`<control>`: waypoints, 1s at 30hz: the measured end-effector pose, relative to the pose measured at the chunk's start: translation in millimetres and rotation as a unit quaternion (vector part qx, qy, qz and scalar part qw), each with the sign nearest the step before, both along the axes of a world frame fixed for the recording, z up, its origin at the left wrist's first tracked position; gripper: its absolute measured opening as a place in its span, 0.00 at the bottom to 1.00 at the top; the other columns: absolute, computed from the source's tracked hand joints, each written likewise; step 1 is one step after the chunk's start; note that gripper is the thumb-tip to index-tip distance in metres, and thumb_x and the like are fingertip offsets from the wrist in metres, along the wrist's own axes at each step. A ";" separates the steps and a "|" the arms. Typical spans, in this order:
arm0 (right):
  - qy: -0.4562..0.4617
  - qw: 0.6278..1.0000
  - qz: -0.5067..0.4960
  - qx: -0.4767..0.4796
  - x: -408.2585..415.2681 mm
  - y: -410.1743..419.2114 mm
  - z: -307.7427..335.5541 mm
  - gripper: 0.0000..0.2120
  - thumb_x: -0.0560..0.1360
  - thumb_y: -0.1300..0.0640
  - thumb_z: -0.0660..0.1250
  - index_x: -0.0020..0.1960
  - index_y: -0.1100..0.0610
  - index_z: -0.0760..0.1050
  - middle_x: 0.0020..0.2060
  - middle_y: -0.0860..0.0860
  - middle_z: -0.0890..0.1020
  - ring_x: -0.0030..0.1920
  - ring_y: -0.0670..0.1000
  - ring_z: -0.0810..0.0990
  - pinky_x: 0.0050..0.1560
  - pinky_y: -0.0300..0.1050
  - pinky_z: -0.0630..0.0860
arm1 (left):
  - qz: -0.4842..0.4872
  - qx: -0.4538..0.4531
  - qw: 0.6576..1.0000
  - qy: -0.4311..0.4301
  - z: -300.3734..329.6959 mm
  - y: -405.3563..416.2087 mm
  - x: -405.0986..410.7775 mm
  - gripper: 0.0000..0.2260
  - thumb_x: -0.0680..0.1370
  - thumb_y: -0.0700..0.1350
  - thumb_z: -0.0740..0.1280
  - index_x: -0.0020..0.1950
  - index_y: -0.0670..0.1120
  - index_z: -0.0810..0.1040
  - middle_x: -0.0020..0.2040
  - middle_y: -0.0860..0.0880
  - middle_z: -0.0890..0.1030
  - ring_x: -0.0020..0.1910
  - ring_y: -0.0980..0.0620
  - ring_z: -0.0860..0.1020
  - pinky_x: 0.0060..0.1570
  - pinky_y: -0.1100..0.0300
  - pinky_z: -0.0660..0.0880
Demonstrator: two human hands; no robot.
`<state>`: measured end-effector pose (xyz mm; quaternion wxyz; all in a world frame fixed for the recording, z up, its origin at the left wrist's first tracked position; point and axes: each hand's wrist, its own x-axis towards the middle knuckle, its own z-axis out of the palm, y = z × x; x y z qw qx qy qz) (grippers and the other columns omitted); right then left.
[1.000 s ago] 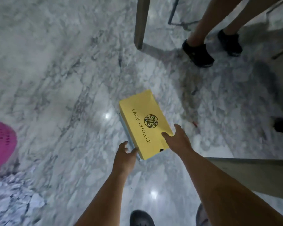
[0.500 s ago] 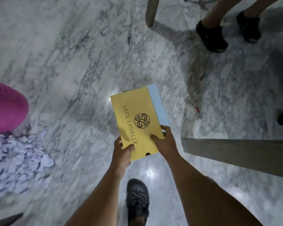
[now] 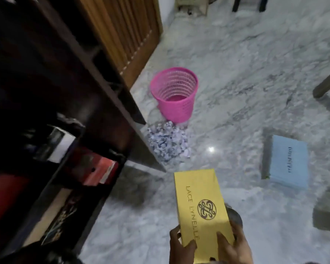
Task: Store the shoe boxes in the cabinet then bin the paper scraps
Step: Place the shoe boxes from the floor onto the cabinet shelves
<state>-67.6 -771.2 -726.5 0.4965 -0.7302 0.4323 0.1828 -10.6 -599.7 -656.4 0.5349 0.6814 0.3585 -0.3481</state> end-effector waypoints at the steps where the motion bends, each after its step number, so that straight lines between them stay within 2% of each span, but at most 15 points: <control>1: -0.010 0.999 0.034 -0.015 -3.9 26.1 1.1 0.34 0.60 0.33 0.71 0.65 0.32 0.69 0.62 0.48 0.82 0.57 0.57 0.82 0.59 0.55 0.80 | 0.024 0.012 1.000 -0.008 10.9 29.2 -12.0 0.33 0.59 0.48 0.71 0.64 0.51 0.70 0.60 0.48 0.78 0.52 0.50 0.81 0.38 0.61 0.79; 2: -0.024 0.997 0.074 -0.021 -1.0 57.0 23.2 0.35 0.59 0.33 0.71 0.65 0.32 0.70 0.64 0.49 0.81 0.58 0.57 0.81 0.62 0.55 0.78 | 0.046 0.024 0.998 -0.022 19.6 60.5 -23.3 0.35 0.56 0.50 0.71 0.64 0.51 0.71 0.59 0.47 0.79 0.52 0.51 0.81 0.39 0.61 0.79; 3: -0.033 0.994 0.101 -0.023 4.3 85.6 53.0 0.34 0.61 0.37 0.75 0.66 0.34 0.72 0.64 0.46 0.82 0.58 0.55 0.80 0.63 0.51 0.77 | 0.067 0.025 0.997 -0.032 32.7 87.9 -32.5 0.37 0.54 0.50 0.71 0.63 0.49 0.71 0.58 0.46 0.79 0.51 0.51 0.81 0.37 0.62 0.79; 5: -0.056 0.988 0.143 -0.001 15.9 133.6 99.7 0.30 0.66 0.50 0.79 0.65 0.33 0.76 0.53 0.37 0.83 0.54 0.52 0.81 0.55 0.37 0.75 | 0.106 0.022 0.993 -0.050 60.1 137.3 -46.6 0.37 0.54 0.48 0.72 0.64 0.47 0.71 0.58 0.43 0.80 0.47 0.54 0.81 0.33 0.63 0.78; 6: -0.062 0.983 0.170 0.011 20.4 152.5 110.7 0.29 0.68 0.53 0.79 0.66 0.36 0.76 0.51 0.37 0.84 0.54 0.53 0.82 0.53 0.38 0.76 | 0.124 0.025 0.990 -0.060 71.5 158.7 -51.6 0.36 0.57 0.46 0.72 0.65 0.47 0.70 0.58 0.44 0.80 0.47 0.56 0.80 0.35 0.62 0.78; 7: -0.055 0.979 0.193 0.022 24.7 170.3 122.7 0.29 0.70 0.52 0.77 0.69 0.39 0.74 0.53 0.41 0.85 0.55 0.54 0.83 0.54 0.42 0.78 | 0.142 0.026 0.988 -0.061 84.8 177.5 -54.6 0.34 0.61 0.44 0.72 0.66 0.48 0.70 0.59 0.46 0.79 0.48 0.57 0.79 0.40 0.59 0.80; 9: -0.077 0.972 0.219 0.044 32.2 198.4 131.0 0.30 0.68 0.44 0.74 0.69 0.37 0.72 0.56 0.46 0.86 0.53 0.54 0.85 0.53 0.52 0.82 | 0.159 0.024 0.984 -0.081 107.8 207.1 -55.6 0.31 0.65 0.44 0.71 0.67 0.51 0.69 0.61 0.50 0.78 0.53 0.59 0.77 0.49 0.53 0.79; 11: -0.118 0.966 0.227 0.043 48.0 220.9 144.6 0.31 0.66 0.41 0.70 0.69 0.36 0.72 0.56 0.45 0.85 0.52 0.54 0.85 0.50 0.55 0.84 | 0.164 0.026 0.979 -0.122 134.0 226.6 -49.4 0.27 0.67 0.45 0.70 0.66 0.53 0.68 0.60 0.55 0.76 0.54 0.63 0.75 0.48 0.55 0.77; 14: -0.174 0.953 0.248 0.027 88.3 251.1 207.5 0.28 0.73 0.49 0.72 0.72 0.39 0.71 0.55 0.49 0.84 0.52 0.55 0.83 0.51 0.51 0.81 | 0.207 0.027 0.956 -0.208 164.4 244.3 -28.2 0.21 0.74 0.40 0.71 0.64 0.54 0.70 0.60 0.55 0.77 0.55 0.63 0.76 0.49 0.53 0.77; 17: -0.202 0.940 0.275 0.014 135.1 267.5 251.7 0.24 0.77 0.54 0.71 0.71 0.40 0.72 0.52 0.50 0.84 0.52 0.56 0.82 0.53 0.50 0.79 | 0.243 0.036 0.934 -0.260 193.1 251.7 -2.9 0.19 0.75 0.40 0.70 0.61 0.57 0.71 0.62 0.55 0.77 0.57 0.60 0.79 0.53 0.51 0.78; 20: -0.227 0.927 0.298 -0.002 175.2 280.1 284.6 0.25 0.77 0.55 0.70 0.73 0.41 0.72 0.55 0.51 0.84 0.56 0.58 0.82 0.57 0.51 0.79 | 0.255 0.037 0.925 -0.278 222.7 261.5 21.2 0.25 0.71 0.43 0.68 0.67 0.56 0.70 0.65 0.51 0.78 0.60 0.52 0.80 0.58 0.46 0.79; 22: -0.243 0.918 0.314 -0.008 198.0 286.7 301.8 0.26 0.77 0.55 0.69 0.73 0.41 0.72 0.54 0.50 0.84 0.54 0.57 0.82 0.56 0.48 0.79 | 0.276 0.029 0.915 -0.291 232.1 269.5 38.3 0.30 0.68 0.45 0.68 0.70 0.55 0.69 0.65 0.47 0.78 0.59 0.48 0.81 0.57 0.38 0.80; 24: -0.264 0.909 0.323 -0.004 219.4 291.1 313.2 0.26 0.77 0.55 0.69 0.73 0.41 0.72 0.51 0.51 0.85 0.50 0.57 0.83 0.51 0.47 0.79 | 0.300 0.031 0.902 -0.310 227.2 278.7 56.5 0.30 0.66 0.46 0.69 0.68 0.59 0.70 0.64 0.46 0.79 0.59 0.45 0.81 0.55 0.35 0.80; 27: -0.290 0.894 0.340 0.004 247.7 303.4 328.3 0.24 0.77 0.55 0.70 0.71 0.39 0.73 0.48 0.50 0.86 0.47 0.55 0.84 0.47 0.46 0.80 | 0.309 0.045 0.891 -0.329 234.6 287.5 79.5 0.27 0.66 0.48 0.70 0.62 0.68 0.72 0.62 0.50 0.80 0.60 0.43 0.81 0.54 0.34 0.80; 30: -0.311 0.886 0.344 0.007 281.9 321.0 330.0 0.23 0.78 0.55 0.70 0.71 0.41 0.75 0.49 0.48 0.83 0.48 0.53 0.82 0.48 0.45 0.78 | 0.321 0.029 0.882 -0.344 249.8 291.8 101.9 0.29 0.72 0.43 0.70 0.70 0.64 0.69 0.65 0.54 0.77 0.63 0.44 0.79 0.60 0.37 0.79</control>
